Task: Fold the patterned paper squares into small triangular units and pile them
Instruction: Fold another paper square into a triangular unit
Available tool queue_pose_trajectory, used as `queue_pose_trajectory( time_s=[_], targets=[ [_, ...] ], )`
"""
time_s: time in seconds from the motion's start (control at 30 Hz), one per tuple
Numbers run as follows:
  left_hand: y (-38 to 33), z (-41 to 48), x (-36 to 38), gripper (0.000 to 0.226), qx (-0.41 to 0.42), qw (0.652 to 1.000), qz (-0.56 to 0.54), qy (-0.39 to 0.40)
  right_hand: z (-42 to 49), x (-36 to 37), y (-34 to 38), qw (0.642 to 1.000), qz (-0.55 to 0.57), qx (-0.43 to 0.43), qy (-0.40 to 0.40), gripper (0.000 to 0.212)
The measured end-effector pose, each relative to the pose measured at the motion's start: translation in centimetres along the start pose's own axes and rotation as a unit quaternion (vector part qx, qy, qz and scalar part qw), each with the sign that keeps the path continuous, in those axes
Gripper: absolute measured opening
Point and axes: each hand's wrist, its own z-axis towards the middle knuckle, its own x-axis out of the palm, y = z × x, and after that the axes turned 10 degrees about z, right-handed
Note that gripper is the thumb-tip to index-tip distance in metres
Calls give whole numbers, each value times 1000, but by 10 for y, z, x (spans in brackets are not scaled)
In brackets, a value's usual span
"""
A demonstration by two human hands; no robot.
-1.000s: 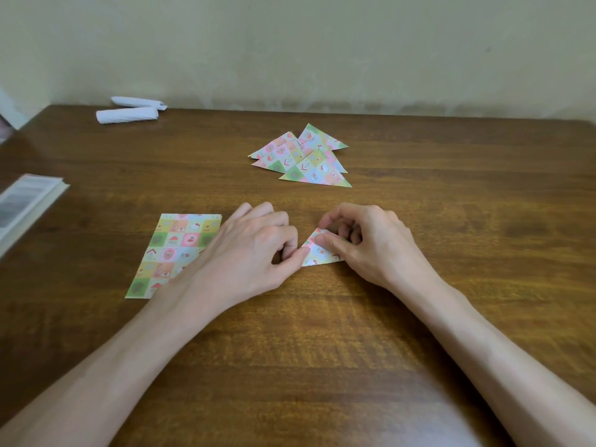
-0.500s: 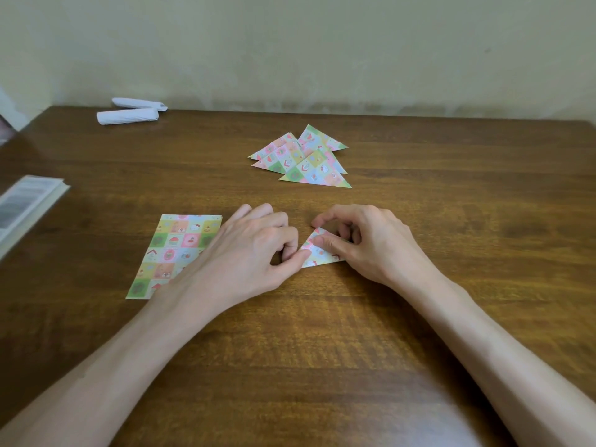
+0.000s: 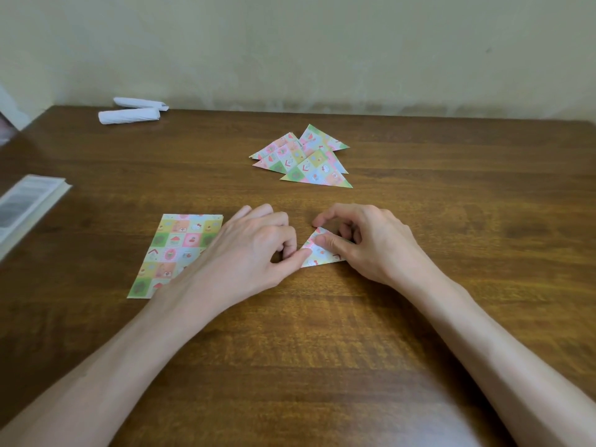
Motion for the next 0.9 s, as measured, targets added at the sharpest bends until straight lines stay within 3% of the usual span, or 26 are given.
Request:
queue_pose_trajectory(
  time_s=[0.27, 0.43, 0.53, 0.9],
  targets=[
    [12, -1, -5, 39, 5, 1000, -12, 25, -1, 0, 0, 1000, -2, 4, 1, 19],
    [24, -2, -14, 12, 30, 990, -118, 73, -1, 1, 1, 1000, 0, 4, 2, 18],
    [26, 0, -14, 14, 46, 980, -171, 84, -2, 2, 1, 1000, 0, 3, 2, 18],
    [19, 0, -9, 14, 28, 979, -188, 68, -2, 1, 2, 1000, -3, 4, 8, 20]
  ],
)
